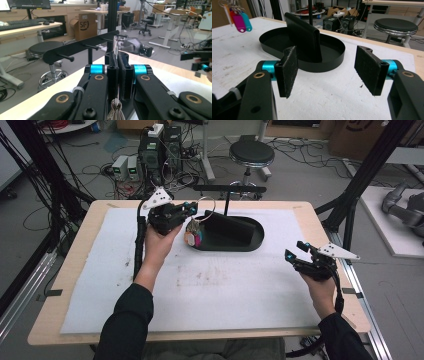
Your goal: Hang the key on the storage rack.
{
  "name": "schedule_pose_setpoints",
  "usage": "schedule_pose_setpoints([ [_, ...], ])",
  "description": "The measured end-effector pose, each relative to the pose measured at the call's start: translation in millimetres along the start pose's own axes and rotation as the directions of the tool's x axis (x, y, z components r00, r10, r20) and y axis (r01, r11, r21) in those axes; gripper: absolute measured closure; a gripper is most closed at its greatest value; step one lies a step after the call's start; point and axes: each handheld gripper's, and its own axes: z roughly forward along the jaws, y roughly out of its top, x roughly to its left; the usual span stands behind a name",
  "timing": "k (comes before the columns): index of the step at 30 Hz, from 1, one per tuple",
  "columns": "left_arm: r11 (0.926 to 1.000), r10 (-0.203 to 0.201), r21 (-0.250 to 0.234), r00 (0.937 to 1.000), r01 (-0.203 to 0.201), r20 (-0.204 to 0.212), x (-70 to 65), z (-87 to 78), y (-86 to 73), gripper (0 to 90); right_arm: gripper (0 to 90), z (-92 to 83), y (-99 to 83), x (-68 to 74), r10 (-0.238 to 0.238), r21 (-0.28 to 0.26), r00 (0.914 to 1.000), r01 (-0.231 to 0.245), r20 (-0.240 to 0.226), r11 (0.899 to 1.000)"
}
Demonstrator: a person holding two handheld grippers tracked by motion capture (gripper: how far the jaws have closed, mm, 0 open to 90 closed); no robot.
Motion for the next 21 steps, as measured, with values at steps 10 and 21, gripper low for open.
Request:
schedule_pose_setpoints([
  [10,0.9979,-0.065,-0.008,0.9971,0.065,-0.04,20.4,19.5,-9.1,86.7,36.0,0.3,-0.1,-0.5,-0.001,-0.002,1.0,0.001,-0.001,1.0],
  [21,0.9907,-0.136,-0.013,0.9879,0.136,-0.075,35.7,30.4,-24.2,86.7,35.9,1.4,-0.3,-0.3,-0.001,-0.001,1.0,0.001,-0.004,1.0],
])
